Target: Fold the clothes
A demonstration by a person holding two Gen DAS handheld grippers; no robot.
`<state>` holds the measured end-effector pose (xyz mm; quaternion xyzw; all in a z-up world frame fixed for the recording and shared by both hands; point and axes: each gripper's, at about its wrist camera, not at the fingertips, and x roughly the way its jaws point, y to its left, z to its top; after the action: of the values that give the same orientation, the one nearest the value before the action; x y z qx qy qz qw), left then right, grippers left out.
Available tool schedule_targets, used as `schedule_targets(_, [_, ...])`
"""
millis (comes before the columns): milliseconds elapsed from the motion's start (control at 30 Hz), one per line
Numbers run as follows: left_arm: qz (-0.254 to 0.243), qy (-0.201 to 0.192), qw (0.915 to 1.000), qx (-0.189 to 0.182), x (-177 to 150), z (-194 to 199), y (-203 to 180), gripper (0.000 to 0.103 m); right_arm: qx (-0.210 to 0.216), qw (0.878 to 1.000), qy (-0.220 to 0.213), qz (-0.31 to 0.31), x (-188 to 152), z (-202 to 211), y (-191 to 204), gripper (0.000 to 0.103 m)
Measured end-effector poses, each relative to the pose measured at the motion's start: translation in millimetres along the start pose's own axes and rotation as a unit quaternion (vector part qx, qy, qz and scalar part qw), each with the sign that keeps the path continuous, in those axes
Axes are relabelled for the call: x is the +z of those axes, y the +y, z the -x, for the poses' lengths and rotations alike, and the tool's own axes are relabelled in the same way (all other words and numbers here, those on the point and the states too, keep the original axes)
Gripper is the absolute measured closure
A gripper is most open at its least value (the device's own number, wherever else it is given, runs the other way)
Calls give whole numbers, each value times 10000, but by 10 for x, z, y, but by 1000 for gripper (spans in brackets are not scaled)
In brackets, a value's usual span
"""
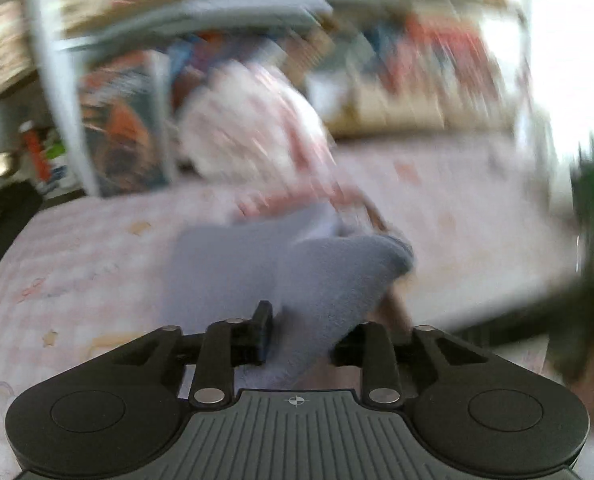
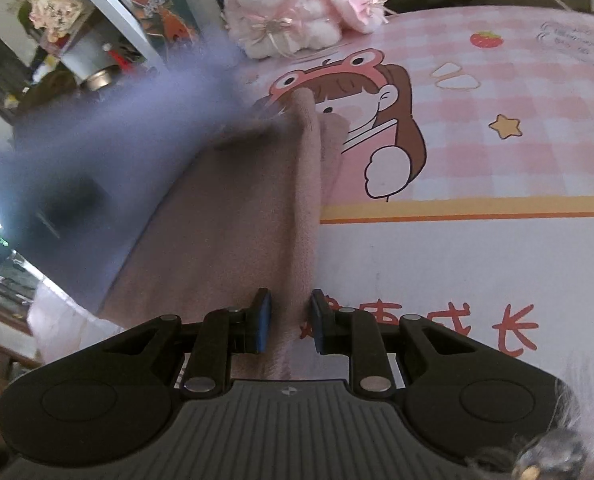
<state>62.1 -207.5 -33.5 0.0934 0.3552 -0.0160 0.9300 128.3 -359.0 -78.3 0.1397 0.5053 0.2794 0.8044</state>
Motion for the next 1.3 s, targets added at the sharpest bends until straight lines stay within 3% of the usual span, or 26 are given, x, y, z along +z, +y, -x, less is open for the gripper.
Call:
schedule_targets(100, [-997,166,9939,442,-197,-160,-381,47,251,9997,32,-28,43,27,-81,82])
schedule_targets(167, [-1490,127,9864,689,-281,-177,-555,42,424,9990,4,-116,105,73,-133,82])
schedule_targets(333, [-1320,208,9884,721,-206,-106,-589,39,855,9957,-68,-336,261,187,-262,71])
schedule_targets(500, [-878,-64,9943,596,-158,93,-577,39,1284,9901,-139,-555,416,300,-391,55])
schedule_targets(567, [-698,-175,9959,545,-139,174,-572,39,1455,9871,-167,-643,478,346,-443,53])
schedule_targets(633, [-631,-209,9966,489,-122,189,-593,46,1706,9823,39,-767,578,227,-442,47])
schedule_targets(700, [-770,-133,9964,338,-130,112,-659,65,1899,9773,260,-902,670,60,-376,46])
schedule_targets(800, [-955,56,9950,297,-194,-3,-750,68,1878,9764,436,-970,775,-161,-266,43])
schedule_targets(900, [-728,111,9971,204,-235,-57,-701,69,1557,9820,497,-942,867,-345,-161,45])
schedule_targets(1000, [-389,132,9991,111,-207,-65,-606,69,1490,9885,0,-266,916,-234,21,85])
schedule_targets(1033, [-305,161,9994,49,-209,-67,-588,68,1488,9886,-220,61,927,-167,96,91])
schedule_targets(1100, [-181,202,9996,-45,-219,-73,-560,68,2064,9747,-767,380,919,51,127,100])
schedule_targets(1167, [-92,214,9997,-60,-212,-73,-544,66,2562,9589,-1114,494,919,239,121,100])
schedule_targets(1300, [-34,228,9997,-92,-198,-73,-514,66,1611,9836,-516,625,939,79,48,86])
